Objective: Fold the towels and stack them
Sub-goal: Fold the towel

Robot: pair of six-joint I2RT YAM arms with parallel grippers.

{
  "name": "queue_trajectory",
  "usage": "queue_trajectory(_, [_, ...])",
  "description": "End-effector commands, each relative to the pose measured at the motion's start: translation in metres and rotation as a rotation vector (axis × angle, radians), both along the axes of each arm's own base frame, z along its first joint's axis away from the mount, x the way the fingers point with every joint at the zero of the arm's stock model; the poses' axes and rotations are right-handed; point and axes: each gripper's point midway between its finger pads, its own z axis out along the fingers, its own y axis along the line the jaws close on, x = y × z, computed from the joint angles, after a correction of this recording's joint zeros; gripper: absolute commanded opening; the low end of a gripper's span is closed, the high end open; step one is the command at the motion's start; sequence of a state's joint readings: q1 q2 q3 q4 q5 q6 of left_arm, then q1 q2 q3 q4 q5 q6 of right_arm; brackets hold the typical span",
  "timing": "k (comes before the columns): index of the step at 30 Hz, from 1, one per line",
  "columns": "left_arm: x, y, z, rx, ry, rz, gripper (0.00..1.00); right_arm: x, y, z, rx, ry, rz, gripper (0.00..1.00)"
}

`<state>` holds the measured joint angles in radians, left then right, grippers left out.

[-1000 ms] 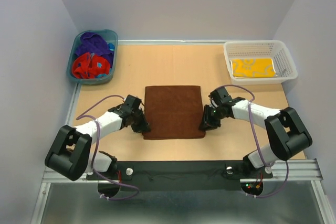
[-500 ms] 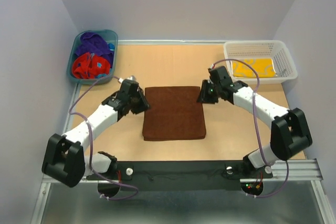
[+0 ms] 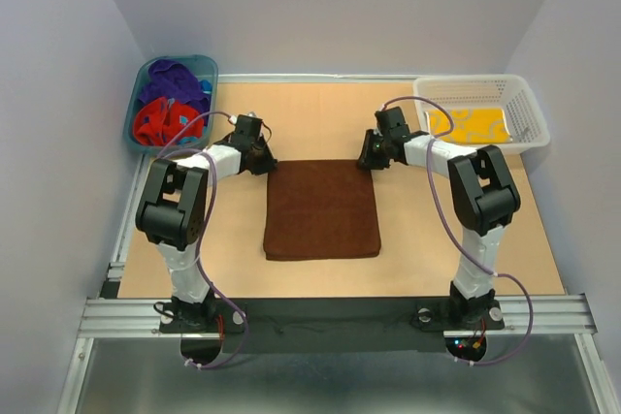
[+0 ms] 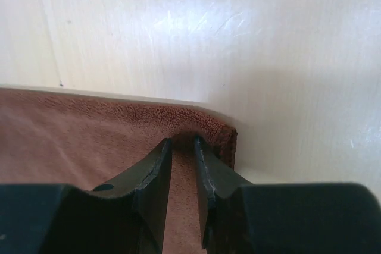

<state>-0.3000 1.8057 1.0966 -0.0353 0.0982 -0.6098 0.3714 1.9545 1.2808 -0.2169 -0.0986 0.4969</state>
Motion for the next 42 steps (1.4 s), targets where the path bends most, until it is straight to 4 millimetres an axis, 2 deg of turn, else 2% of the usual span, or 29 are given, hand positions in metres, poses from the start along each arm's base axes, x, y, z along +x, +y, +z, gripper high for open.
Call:
queue_trajectory(1, [0.009, 0.018, -0.002, 0.015, -0.021, 0.013, 0.15, 0.026, -0.030, 0.004, -0.022, -0.067, -0.083, 0.28])
queue_trajectory(4, [0.007, 0.029, -0.006, 0.025, -0.012, 0.023, 0.15, 0.025, -0.045, 0.005, -0.049, -0.077, -0.072, 0.28])
queue_trajectory(7, [0.013, 0.031, 0.011, 0.039, -0.057, 0.005, 0.17, 0.028, -0.042, 0.032, -0.072, -0.159, 0.023, 0.30])
queue_trajectory(10, [0.021, 0.034, 0.042, 0.069, -0.136, -0.023, 0.36, 0.029, -0.036, 0.056, -0.092, -0.241, 0.156, 0.36])
queue_trajectory(11, [0.024, 0.036, 0.050, 0.084, -0.157, -0.030, 0.47, 0.029, -0.034, 0.061, -0.096, -0.262, 0.196, 0.37])
queue_trajectory(14, [0.033, 0.043, 0.074, 0.169, -0.245, -0.091, 0.62, 0.028, -0.030, 0.059, -0.141, -0.293, 0.331, 0.43])
queue_trajectory(15, [0.038, 0.042, 0.083, 0.210, -0.285, -0.151, 0.75, 0.026, -0.030, 0.052, -0.163, -0.286, 0.390, 0.44])
queue_trajectory(17, [0.043, 0.039, 0.087, 0.250, -0.317, -0.240, 0.80, 0.026, -0.026, 0.048, -0.172, -0.288, 0.451, 0.44])
queue_trajectory(21, [0.054, 0.029, 0.088, 0.318, -0.372, -0.438, 0.83, 0.024, -0.031, 0.027, -0.223, -0.245, 0.550, 0.47])
queue_trajectory(28, [0.064, 0.009, 0.066, 0.328, -0.362, -0.673, 0.84, 0.037, -0.043, 0.023, -0.244, -0.240, 0.590, 0.47])
queue_trajectory(30, [0.064, 0.005, 0.056, 0.316, -0.347, -0.708, 0.84, 0.035, -0.045, 0.016, -0.247, -0.213, 0.604, 0.47])
queue_trajectory(33, [0.067, 0.002, 0.051, 0.316, -0.351, -0.740, 0.84, 0.033, -0.043, 0.006, -0.234, -0.177, 0.624, 0.46])
queue_trajectory(42, [0.061, -0.012, 0.032, 0.300, -0.324, -0.849, 0.75, 0.010, -0.038, -0.015, -0.174, -0.067, 0.687, 0.40])
